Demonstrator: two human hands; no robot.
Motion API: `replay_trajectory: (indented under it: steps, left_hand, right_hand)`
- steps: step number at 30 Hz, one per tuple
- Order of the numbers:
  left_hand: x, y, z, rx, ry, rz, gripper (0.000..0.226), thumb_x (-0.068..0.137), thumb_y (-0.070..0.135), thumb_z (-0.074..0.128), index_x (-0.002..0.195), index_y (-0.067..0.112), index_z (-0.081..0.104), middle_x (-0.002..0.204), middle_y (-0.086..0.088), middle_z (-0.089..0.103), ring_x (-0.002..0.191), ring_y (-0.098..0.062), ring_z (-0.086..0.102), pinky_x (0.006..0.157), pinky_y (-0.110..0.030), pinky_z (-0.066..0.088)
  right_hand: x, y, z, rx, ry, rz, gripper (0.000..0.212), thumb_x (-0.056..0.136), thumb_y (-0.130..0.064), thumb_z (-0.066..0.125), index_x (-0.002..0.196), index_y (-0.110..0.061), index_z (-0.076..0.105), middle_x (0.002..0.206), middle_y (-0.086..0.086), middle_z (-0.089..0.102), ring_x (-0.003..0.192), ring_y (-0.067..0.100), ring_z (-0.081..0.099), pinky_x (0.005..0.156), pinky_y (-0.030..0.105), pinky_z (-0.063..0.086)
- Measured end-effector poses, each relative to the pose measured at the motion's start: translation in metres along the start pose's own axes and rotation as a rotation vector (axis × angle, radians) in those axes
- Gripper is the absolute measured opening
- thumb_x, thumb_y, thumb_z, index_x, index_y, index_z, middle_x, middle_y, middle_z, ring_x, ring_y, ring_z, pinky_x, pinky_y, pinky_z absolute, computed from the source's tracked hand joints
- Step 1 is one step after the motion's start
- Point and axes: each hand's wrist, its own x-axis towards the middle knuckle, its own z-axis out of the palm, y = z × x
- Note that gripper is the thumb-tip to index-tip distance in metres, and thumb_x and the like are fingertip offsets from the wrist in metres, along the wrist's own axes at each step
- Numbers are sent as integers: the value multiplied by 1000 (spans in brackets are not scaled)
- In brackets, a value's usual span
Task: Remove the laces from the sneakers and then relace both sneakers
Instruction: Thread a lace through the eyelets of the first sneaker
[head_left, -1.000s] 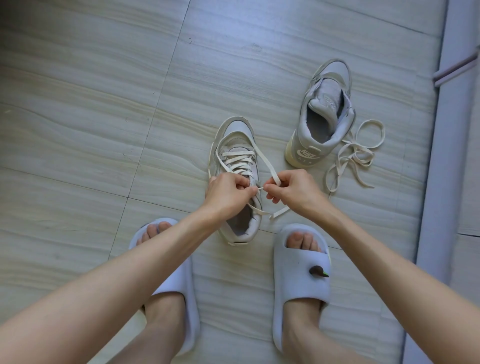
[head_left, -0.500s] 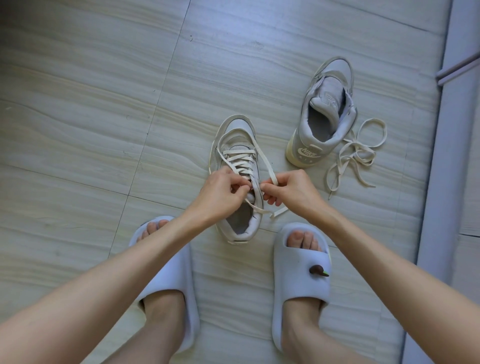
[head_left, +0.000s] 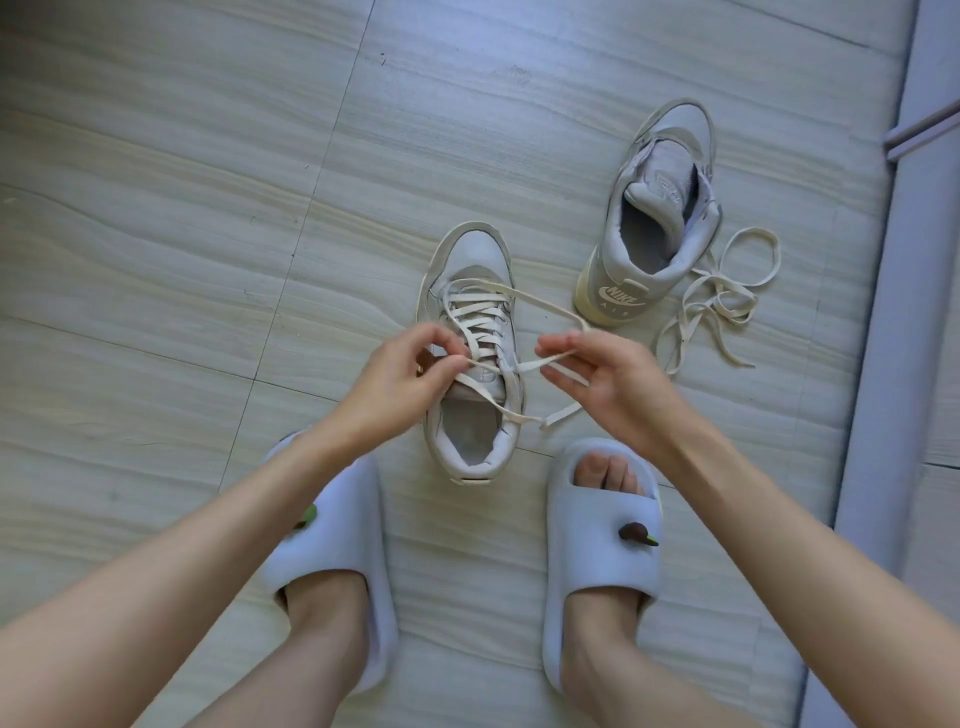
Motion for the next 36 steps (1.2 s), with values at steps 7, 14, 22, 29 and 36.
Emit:
replay_trajectory:
  steps: [7,14,22,29,36]
  left_hand:
    - [-16,-13,-25,-961,86,-167,18,98,3,33,85,14,40,80,-7,72,92,-22,69,86,-28,54]
    - [-23,-19,-35,-1066,110,-245,23,96,0,30,78,12,39,64,-3,57,76,-21,67,87,-35,55]
    - [-22,-20,-37,-1134,72,-246,20,95,2,33,78,11,39,67,-4,60,72,-20,68,78,-37,57]
    - [-21,-27,-48,-1104,184,-327,26,98,4,31,76,15,39,59,1,47,47,-9,46,54,-22,50]
    - [-18,-27,-53,272,163,-7,11,90,21,56,80,24,53,72,9,55,62,3,46,59,-10,34]
  right_hand:
    - [-7,-3,-34,309,73,91,36,77,-38,60,48,-17,56,49,-1,47,61,16,60,83,33,48]
    - [0,3,-22,179,56,137,35,75,-43,61,51,-17,58,35,-6,28,48,11,48,75,29,44]
    - [-11,-13,-18,-137,-164,66,21,77,-26,57,71,-11,70,41,-8,33,46,9,37,74,24,42]
    - [-10,-6,-22,-38,-207,39,25,75,-19,58,51,-19,59,56,-2,52,72,16,61,75,28,44]
    - [-1,17,-5,-382,-291,145,28,83,-32,57,86,-6,67,39,-5,34,50,13,56,63,20,48]
